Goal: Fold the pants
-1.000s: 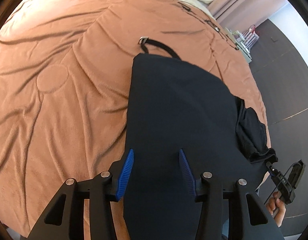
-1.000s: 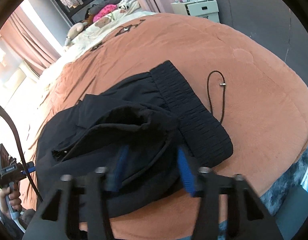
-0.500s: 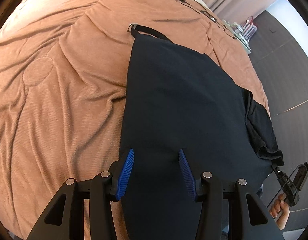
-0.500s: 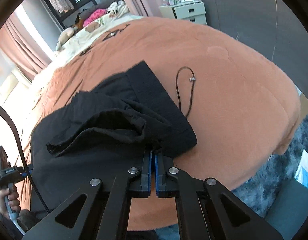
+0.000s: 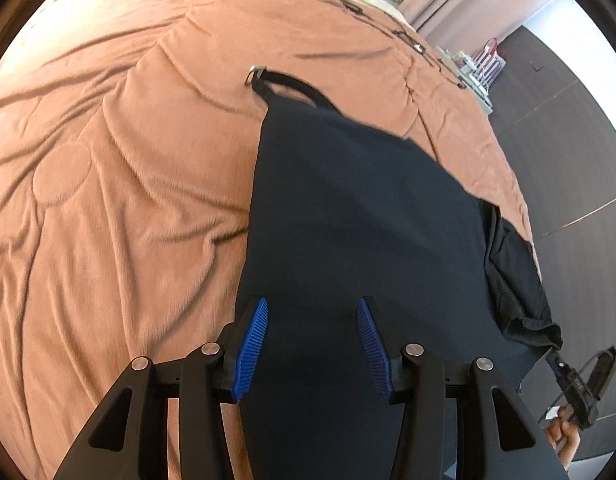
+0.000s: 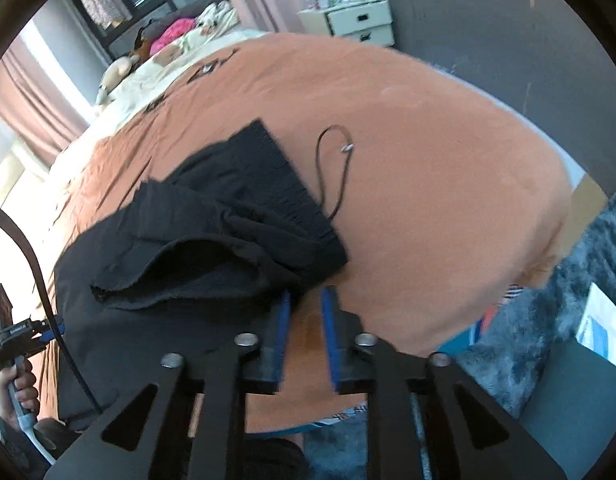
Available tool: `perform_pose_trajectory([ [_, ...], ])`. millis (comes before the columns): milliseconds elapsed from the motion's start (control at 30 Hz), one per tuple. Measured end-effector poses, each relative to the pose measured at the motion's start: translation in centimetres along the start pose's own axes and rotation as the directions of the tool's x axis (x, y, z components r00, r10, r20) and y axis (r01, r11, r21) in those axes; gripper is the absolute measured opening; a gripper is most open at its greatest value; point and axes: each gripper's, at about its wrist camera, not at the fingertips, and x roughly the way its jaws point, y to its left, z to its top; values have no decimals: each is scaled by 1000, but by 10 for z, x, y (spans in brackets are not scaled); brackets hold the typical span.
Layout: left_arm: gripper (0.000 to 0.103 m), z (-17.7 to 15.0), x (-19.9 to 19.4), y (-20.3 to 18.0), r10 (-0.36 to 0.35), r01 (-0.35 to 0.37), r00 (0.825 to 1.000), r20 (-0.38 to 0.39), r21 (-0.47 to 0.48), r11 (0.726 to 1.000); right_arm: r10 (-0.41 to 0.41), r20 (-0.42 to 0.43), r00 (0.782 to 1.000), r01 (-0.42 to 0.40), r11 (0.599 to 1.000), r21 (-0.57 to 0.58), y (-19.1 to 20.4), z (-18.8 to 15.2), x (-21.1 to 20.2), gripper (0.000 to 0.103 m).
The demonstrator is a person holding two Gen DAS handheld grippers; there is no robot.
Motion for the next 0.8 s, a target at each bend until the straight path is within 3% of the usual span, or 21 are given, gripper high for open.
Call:
perform_pose_trajectory([
  [133,50,5,-1,4,-9,9,1000,23,-11,1000,-6,72,997,11,998,-66,17,9,-29,34],
  [233,50,4,-1,8,-12,13,999,30,-23,1000,19,76,997,-9,990,-139,39,20,-33,38],
  [333,50,3,-1,12,-19,20,999,31,-36,999,34,52,998,-22,978,-209,63,31,-21,51],
  [500,50,4,-5,20,-19,21,999,37,-66,998,14,14,1000,-10,961,-278,86,48,10,51],
  [800,50,0,-9,29,-16,19,999,38,-90,996,28,-125,992,-77,913,-401,112,84,57,55],
])
